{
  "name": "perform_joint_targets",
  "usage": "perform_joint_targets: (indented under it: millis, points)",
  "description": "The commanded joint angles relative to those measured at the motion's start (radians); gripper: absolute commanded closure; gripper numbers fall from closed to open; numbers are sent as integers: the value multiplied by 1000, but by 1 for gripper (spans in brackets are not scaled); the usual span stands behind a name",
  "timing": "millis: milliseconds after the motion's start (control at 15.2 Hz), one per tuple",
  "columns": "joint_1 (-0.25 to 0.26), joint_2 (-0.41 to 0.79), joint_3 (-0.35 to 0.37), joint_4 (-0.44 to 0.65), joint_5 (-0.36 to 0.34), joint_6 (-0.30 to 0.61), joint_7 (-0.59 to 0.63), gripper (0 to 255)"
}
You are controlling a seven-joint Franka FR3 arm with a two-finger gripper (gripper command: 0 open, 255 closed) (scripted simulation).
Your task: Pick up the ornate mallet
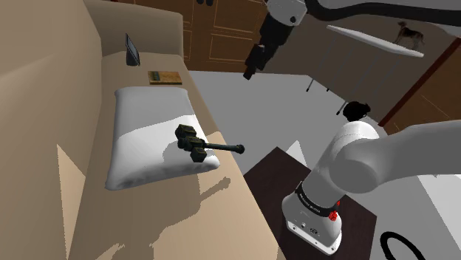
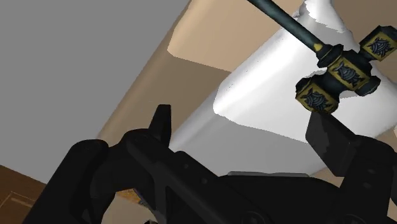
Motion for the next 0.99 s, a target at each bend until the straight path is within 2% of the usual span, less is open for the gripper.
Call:
perform_joint_targets:
  millis: [0, 462, 924]
  points:
    - [41, -17, -23, -75, 4, 87, -83, 0]
    - [198, 9, -113, -291, 18, 405, -365, 0]
    - [396, 137, -262, -445, 41, 746, -695, 0]
